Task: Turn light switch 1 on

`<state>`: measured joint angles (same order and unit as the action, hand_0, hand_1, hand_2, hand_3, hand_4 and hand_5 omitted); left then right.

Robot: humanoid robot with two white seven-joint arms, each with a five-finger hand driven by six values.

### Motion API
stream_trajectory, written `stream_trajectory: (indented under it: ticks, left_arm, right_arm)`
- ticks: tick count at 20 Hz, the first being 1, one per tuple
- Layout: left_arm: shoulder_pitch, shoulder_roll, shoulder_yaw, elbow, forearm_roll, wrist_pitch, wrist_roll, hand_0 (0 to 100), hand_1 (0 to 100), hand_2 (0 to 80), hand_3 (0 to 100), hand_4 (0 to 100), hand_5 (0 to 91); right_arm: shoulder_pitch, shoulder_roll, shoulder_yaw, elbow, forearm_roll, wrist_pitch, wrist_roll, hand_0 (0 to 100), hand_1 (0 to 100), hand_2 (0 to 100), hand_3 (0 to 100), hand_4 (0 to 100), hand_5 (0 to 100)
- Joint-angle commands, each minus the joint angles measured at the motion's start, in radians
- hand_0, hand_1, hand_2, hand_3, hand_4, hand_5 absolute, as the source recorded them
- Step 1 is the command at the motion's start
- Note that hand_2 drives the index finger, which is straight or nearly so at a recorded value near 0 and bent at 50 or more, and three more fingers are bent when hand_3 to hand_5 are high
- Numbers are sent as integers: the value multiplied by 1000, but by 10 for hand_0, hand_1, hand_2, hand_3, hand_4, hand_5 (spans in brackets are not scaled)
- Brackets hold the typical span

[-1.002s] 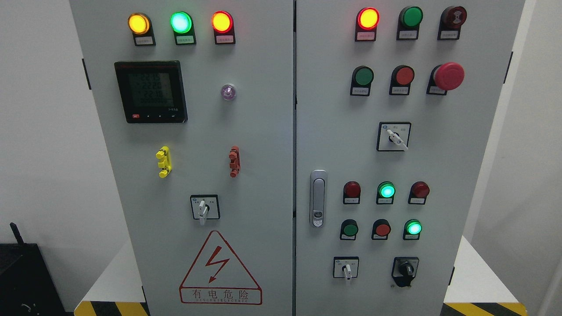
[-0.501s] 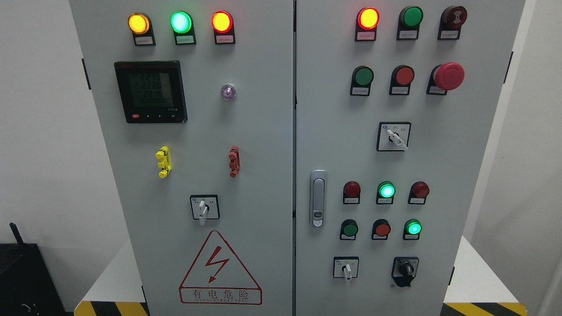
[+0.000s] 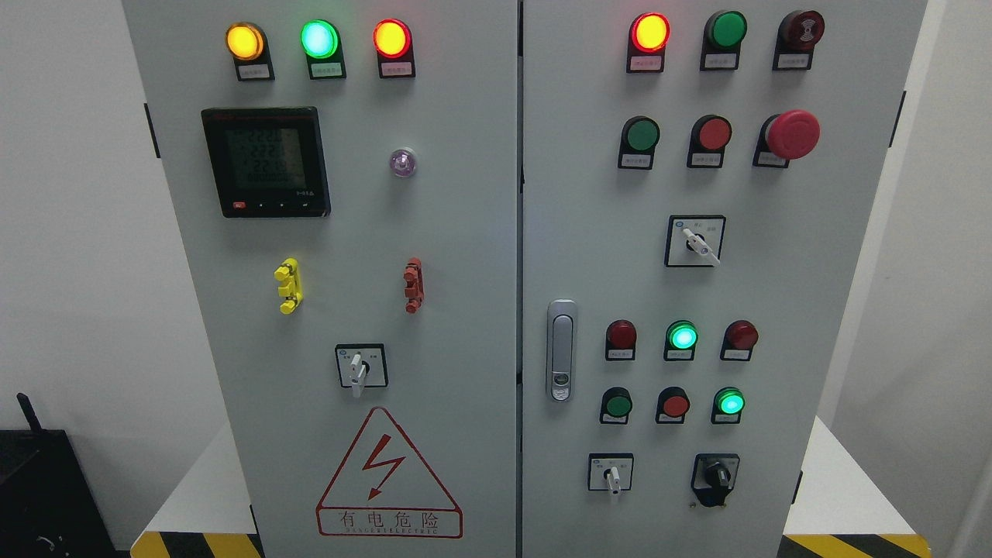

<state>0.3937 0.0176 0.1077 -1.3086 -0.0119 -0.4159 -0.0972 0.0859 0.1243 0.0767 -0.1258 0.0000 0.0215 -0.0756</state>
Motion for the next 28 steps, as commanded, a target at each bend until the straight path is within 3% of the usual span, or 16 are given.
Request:
stream_trajectory:
  ticks: [1, 6, 9, 11, 14, 16, 19, 24, 28]
  left_arm:
    - [-12, 16, 43, -510, -16, 6, -3, 247, 123, 142, 355, 527, 200]
    - [-82, 27, 40, -575, -17, 9, -33, 277, 163, 156, 373, 551, 247]
    - [-154, 21, 33, -644, -16, 98, -33, 285, 183, 205, 394, 570, 278]
    - [-202, 18, 23, -679, -14, 173, -32, 293, 223, 250, 437, 612, 364]
    - [-297, 1, -3, -679, -16, 212, -21, 312, 306, 303, 512, 704, 533]
    - [-338, -11, -23, -679, -16, 264, -3, 306, 388, 390, 617, 798, 686]
    - [-383, -16, -52, -679, -16, 321, 22, 240, 480, 501, 747, 888, 835]
    - [-449, -30, -92, -679, -17, 399, 56, 65, 520, 571, 845, 930, 863]
    - [-493, -31, -120, -678, -17, 471, 103, 0, 519, 585, 867, 933, 873]
  right_arm:
    - [0, 0, 0, 0, -25, 0, 0, 0, 0, 0, 0, 0, 0]
    - [0, 0, 0, 0, -25, 0, 0, 0, 0, 0, 0, 0, 0]
    - [0, 0, 0, 0, -25, 0, 0, 0, 0, 0, 0, 0, 0]
    - [0, 0, 0, 0, -25, 0, 0, 0, 0, 0, 0, 0, 0]
    - [0, 0, 0, 0, -25, 0, 0, 0, 0, 0, 0, 0, 0]
    - [0, 0, 0, 0, -25, 0, 0, 0, 0, 0, 0, 0, 0]
    - [0, 0, 0, 0, -25, 0, 0, 0, 0, 0, 0, 0, 0]
    - [0, 0, 0, 0, -25, 0, 0, 0, 0, 0, 0, 0, 0]
    - [0, 0, 0, 0, -25, 0, 0, 0, 0, 0, 0, 0, 0]
